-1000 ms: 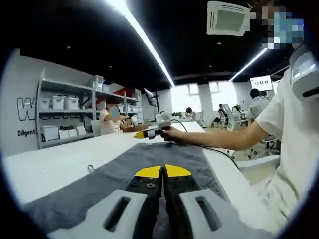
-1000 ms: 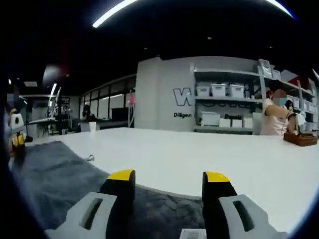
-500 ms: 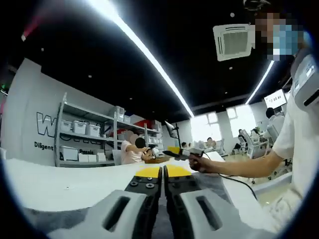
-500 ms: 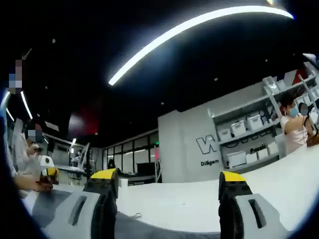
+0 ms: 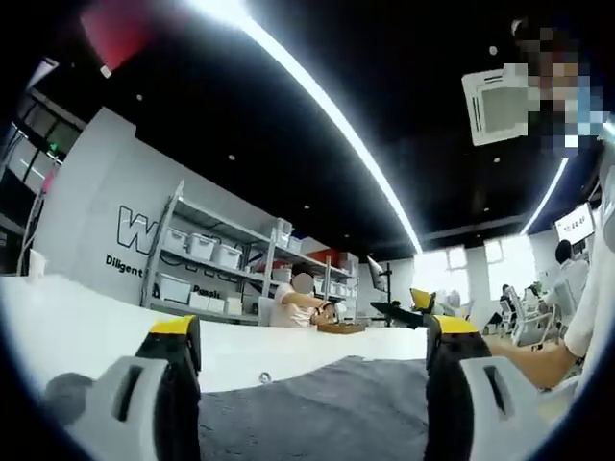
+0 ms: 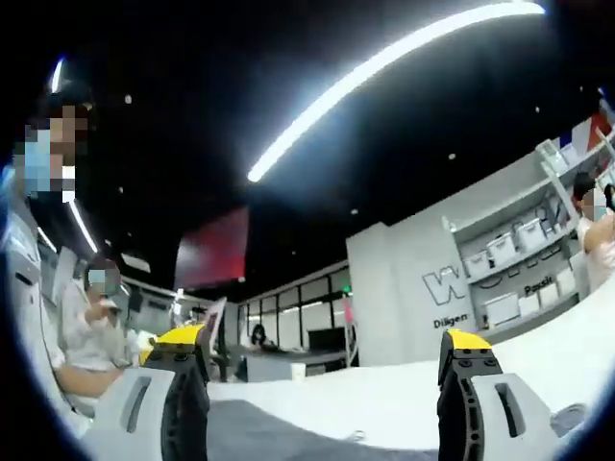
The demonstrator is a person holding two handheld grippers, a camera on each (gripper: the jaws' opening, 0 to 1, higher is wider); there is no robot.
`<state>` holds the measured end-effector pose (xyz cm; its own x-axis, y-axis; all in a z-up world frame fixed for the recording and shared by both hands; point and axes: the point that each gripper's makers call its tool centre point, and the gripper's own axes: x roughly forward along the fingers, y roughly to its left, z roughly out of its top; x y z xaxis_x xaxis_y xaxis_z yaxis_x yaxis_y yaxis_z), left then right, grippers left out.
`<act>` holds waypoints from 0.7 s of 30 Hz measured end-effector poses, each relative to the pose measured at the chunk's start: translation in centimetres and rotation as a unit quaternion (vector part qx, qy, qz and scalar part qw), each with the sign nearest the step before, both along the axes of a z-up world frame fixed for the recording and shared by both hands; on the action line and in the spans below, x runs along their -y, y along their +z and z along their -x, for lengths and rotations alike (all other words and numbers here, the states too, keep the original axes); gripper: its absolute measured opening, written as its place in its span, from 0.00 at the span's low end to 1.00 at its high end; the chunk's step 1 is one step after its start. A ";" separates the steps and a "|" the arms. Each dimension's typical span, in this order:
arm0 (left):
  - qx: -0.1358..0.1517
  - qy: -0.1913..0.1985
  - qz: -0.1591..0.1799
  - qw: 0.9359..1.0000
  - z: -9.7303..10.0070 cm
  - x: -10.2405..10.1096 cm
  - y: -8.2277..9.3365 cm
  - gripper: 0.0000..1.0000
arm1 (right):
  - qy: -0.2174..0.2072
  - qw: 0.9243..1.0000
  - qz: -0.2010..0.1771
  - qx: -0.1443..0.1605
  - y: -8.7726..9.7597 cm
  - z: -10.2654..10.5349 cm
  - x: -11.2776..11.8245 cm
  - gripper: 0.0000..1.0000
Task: Open the folded towel by lifting each exposed corner and separating the folded layers until the towel lies flat within the target outline without major curled edges
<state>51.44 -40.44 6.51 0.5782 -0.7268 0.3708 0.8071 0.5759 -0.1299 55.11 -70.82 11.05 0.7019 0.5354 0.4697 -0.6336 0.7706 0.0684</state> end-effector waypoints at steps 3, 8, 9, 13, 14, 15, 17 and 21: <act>0.026 0.023 -0.012 0.999 0.2 -0.7 0.5 0.96 | -0.050 0.996 0.067 -0.026 -1.0 -0.2 -0.2 0.99; 0.020 0.065 -0.053 0.996 -0.6 -2.4 0.1 0.98 | -0.108 0.988 0.096 -0.049 -1.1 0.8 -1.0 0.99; 0.019 0.074 -0.056 0.995 -0.8 -2.8 0.1 0.98 | -0.113 0.988 0.095 -0.043 -0.9 1.2 -1.2 0.99; 0.028 0.097 -0.062 0.993 -0.6 -4.3 0.8 0.99 | -0.116 0.988 0.101 -0.011 1.1 3.0 -2.5 0.99; 0.028 0.095 -0.062 0.993 -0.4 -4.6 1.0 0.99 | -0.119 0.988 0.101 -0.011 1.3 3.3 -2.6 0.99; 0.026 0.096 -0.065 0.993 -0.5 -4.9 1.1 0.99 | -0.122 0.987 0.108 -0.009 1.7 3.7 -2.8 0.99; 0.019 0.108 -0.071 0.991 -0.5 -5.8 1.2 0.99 | -0.127 0.985 0.114 -0.002 2.2 4.5 -3.1 0.99; 0.027 0.133 -0.070 0.988 -0.2 -7.4 1.9 0.99 | -0.122 0.985 0.118 -0.009 2.1 5.6 -3.9 0.99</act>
<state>51.65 -33.02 8.42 0.7381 -0.5976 0.3131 0.6277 0.7784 0.0060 49.47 -66.96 13.19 0.8301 0.4434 0.3381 -0.4285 0.8953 -0.1221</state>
